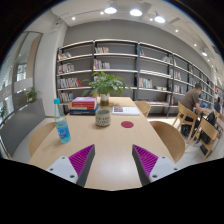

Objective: Pour water

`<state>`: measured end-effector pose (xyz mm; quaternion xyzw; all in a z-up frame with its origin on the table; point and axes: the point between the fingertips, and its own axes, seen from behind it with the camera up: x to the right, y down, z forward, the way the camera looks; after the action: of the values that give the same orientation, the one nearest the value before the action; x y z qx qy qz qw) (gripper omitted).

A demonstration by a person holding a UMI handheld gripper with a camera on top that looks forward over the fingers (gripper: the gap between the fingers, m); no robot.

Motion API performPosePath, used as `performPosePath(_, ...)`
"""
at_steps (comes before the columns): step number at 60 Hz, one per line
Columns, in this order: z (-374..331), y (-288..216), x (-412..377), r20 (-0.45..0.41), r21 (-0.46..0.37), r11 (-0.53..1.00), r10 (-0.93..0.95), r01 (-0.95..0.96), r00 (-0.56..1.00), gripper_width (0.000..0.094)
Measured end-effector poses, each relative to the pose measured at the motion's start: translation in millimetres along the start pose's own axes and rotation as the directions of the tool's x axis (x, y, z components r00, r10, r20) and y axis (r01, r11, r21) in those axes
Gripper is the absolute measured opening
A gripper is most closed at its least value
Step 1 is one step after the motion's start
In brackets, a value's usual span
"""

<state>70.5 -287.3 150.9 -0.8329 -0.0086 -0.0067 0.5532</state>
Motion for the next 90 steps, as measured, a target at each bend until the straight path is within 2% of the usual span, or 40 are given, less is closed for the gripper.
performPosePath(8,0,11,-27,0.047,-0.016,1.000,-0.022,0.023,0.999,0.0761)
performPosePath(14,19,25,-94,0.112,-0.023,0.999,-0.038,0.041,0.993,0.0763)
performPosePath(26,54,9,-183,0.217,-0.018,1.000,-0.008,0.012,0.976,0.0772)
performPosePath(40,140,-17,-252,0.234,0.014,0.999,-0.041,0.039,0.971,0.0772)
performPosePath(59,226,-37,-281,0.208,0.064,0.997,-0.052,0.039,0.977,0.0764)
performPosePath(62,232,-39,-284,0.201,0.095,0.995,-0.056,0.037,0.978,0.0726)
performPosePath(67,240,-44,-283,0.185,0.158,0.987,-0.064,0.034,0.981,0.0562)
performPosePath(80,239,-50,-283,0.187,0.215,0.977,-0.045,0.004,0.981,0.0392)
performPosePath(90,247,-49,-288,0.219,0.215,0.976,-0.083,0.035,0.972,0.0368)
